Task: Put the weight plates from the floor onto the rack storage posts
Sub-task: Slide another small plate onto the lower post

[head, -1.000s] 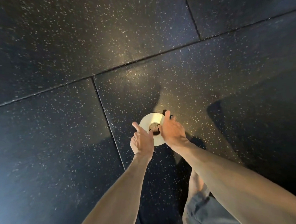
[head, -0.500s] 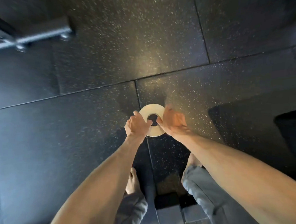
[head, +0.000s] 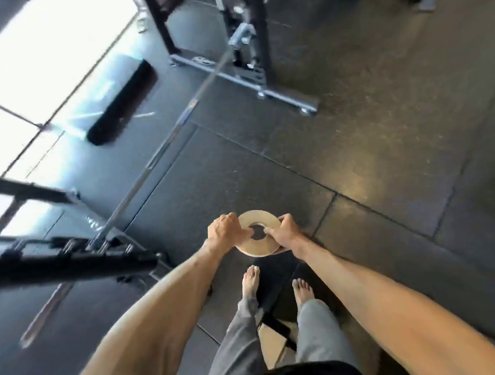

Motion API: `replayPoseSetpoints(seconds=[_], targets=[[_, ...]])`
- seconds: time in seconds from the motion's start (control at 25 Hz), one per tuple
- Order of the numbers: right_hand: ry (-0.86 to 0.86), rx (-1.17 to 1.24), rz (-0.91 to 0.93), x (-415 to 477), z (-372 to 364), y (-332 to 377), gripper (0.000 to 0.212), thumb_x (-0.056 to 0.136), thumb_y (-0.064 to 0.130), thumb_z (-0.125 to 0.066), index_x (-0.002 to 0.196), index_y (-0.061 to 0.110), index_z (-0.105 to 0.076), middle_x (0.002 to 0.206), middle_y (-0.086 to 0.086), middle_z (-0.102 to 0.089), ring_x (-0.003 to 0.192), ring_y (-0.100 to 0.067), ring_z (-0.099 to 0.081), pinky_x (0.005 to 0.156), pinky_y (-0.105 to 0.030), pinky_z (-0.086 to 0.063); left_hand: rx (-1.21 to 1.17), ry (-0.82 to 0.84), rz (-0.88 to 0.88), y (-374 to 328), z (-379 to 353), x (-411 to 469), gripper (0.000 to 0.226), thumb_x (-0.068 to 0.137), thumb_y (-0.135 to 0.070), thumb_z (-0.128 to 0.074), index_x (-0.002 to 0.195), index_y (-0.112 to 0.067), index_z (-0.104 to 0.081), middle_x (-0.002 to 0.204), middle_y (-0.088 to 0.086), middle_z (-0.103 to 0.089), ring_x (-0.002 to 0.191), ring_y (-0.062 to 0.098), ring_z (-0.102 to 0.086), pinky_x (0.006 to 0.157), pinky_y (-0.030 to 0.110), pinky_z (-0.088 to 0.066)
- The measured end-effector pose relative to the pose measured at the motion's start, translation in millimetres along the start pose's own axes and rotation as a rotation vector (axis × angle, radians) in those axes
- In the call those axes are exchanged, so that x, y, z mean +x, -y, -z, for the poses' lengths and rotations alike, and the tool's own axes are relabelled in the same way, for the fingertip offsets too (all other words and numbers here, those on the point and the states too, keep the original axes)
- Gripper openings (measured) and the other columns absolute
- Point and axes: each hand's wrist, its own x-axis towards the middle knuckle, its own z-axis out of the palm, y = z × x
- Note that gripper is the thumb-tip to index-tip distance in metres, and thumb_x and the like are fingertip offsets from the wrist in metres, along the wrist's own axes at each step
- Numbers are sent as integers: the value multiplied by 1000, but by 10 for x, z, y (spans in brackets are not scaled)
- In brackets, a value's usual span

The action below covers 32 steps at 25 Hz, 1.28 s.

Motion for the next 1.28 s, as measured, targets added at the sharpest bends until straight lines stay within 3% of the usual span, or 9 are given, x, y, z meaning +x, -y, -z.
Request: replayPoseSetpoints(seconds=[0.12, 0.28, 0.36, 0.6, 0.72, 0.84, 0.92, 1.08, 1.28], targets=[[151, -143, 126, -316, -320, 551, 55, 83, 18, -78, 126, 6, -46, 127, -16, -57, 112, -31, -60, 87, -45, -57, -147, -33, 162, 610, 242, -364, 63, 73, -63, -66, 118, -18, -65, 117, 5, -69, 108, 25, -66, 86, 33, -50], [359, -351, 296, -721, -905, 1147, 34, 95, 16, -58, 126, 15, -43, 114, -12, -56, 83, -34, -69, 49, -50, -59, -475, -19, 399, 1507, 286, -736, 59, 68, -68, -69, 93, -14, -68, 101, 8, -73, 95, 26, -69, 69, 29, -49], [454, -548, 482, -910, -1273, 1295, 26, 98, 19, -41, 124, 20, -46, 109, -15, -63, 70, -32, -71, 49, -46, -60, -710, -2, 490, 2001, 212, -980, 59, 65, -72, -70, 75, -15, -63, 82, 8, -71, 78, 25, -69, 60, 27, -45], [848, -1218, 983, -1618, -2714, 1406, 39, 99, 10, -33, 114, 11, -69, 118, -12, -68, 102, -26, -64, 89, -32, -51, -1056, 234, 677, 3495, -321, -2005, 39, 74, -55, -65, 69, -17, -56, 58, 2, -46, 47, 18, -43, 53, 23, -40], [1019, -1398, 1069, -2066, -3593, 1266, 39, 92, -1, -39, 113, 8, -70, 107, -10, -70, 93, -19, -61, 79, -23, -46, -1179, 420, 671, 4319, -770, -2510, 42, 76, -57, -57, 76, -16, -66, 56, -2, -41, 50, 15, -36, 56, 23, -37], [1178, -1571, 1149, -2577, -4521, 1071, 22, 88, 6, -46, 103, 16, -58, 95, -8, -68, 88, -25, -63, 70, -26, -40, -1306, 597, 653, 5164, -1197, -3019, 50, 67, -60, -58, 91, -16, -67, 57, -1, -40, 47, 13, -36, 52, 18, -36], [1244, -1615, 1168, -2935, -5121, 961, 9, 93, 13, -46, 94, 15, -55, 81, -3, -64, 75, -23, -61, 65, -29, -41, -1371, 621, 665, 5677, -1390, -3375, 41, 86, -55, -52, 82, -18, -69, 48, -4, -41, 42, 9, -36, 48, 16, -35], [1304, -1596, 1203, -3472, -6330, 844, 12, 94, 13, -49, 92, 15, -61, 73, 1, -65, 64, -17, -62, 64, -37, -54, -1564, 464, 763, 6657, -1643, -4009, 31, 89, -41, -50, 84, -14, -66, 47, -5, -39, 40, 9, -35, 46, 16, -32], [1290, -1609, 1202, -3651, -7583, 850, 10, 95, 18, -54, 90, 18, -63, 83, -1, -72, 62, -16, -67, 69, -42, -59, -1729, -63, 940, 7601, -1844, -4195, 56, 106, -40, -33, 108, 5, -65, 86, 20, -73, 68, 30, -73, 65, 35, -60]])
